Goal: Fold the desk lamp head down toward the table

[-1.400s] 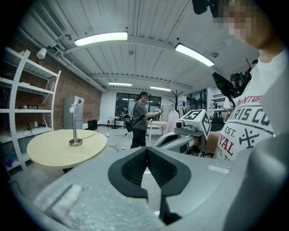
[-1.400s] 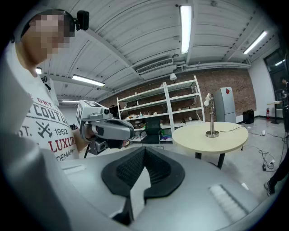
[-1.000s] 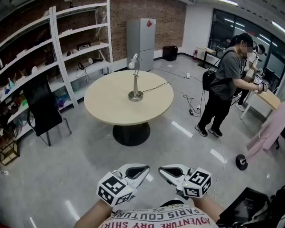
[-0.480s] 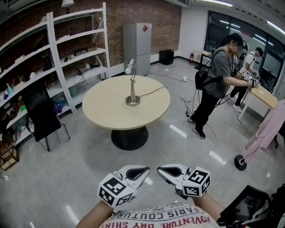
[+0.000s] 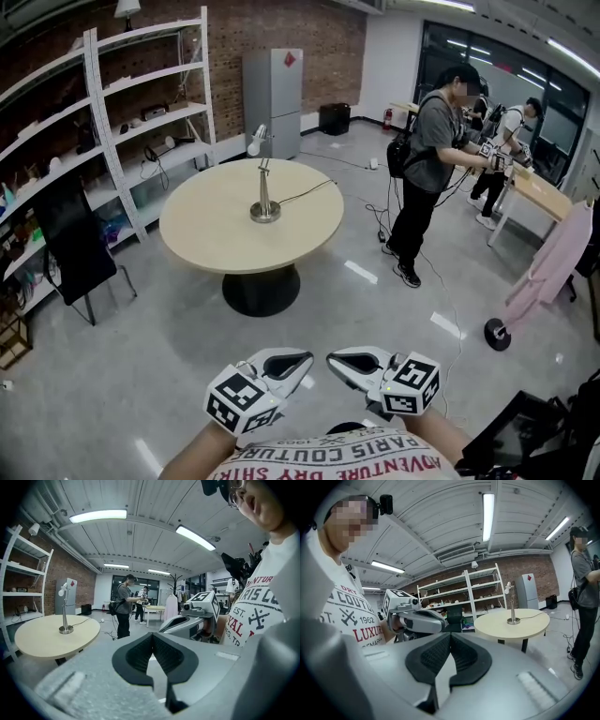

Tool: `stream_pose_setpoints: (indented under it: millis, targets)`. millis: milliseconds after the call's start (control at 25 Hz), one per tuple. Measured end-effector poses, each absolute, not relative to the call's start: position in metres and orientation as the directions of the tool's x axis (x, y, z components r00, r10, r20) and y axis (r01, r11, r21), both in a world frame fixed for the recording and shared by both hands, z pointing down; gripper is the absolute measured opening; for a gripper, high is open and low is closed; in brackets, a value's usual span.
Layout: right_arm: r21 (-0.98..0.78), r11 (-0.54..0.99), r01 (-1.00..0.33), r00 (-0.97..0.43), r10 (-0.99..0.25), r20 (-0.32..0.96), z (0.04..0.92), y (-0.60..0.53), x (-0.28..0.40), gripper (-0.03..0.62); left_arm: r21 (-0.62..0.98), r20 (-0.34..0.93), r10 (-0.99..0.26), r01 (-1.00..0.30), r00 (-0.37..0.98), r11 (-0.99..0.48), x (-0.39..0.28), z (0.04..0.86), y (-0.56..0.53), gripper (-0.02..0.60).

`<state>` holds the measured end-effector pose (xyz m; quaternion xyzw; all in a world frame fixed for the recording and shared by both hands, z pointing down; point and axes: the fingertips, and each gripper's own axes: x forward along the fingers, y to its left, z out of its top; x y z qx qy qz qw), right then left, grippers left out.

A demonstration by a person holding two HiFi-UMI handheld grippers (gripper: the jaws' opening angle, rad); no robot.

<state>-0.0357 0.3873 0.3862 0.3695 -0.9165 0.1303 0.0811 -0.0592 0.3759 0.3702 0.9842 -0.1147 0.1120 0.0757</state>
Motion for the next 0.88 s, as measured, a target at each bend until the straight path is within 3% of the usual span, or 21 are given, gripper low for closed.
stream_pose_setpoints:
  millis: [880]
  targets:
    - [-0.241, 0.71, -0.662, -0.75, -0.618, 0.237, 0.407, 0.363, -0.047, 0.006, 0.141, 0.303, -0.216, -0.267, 0.928, -0.953, -0.068, 0.394, 0.355, 0.002]
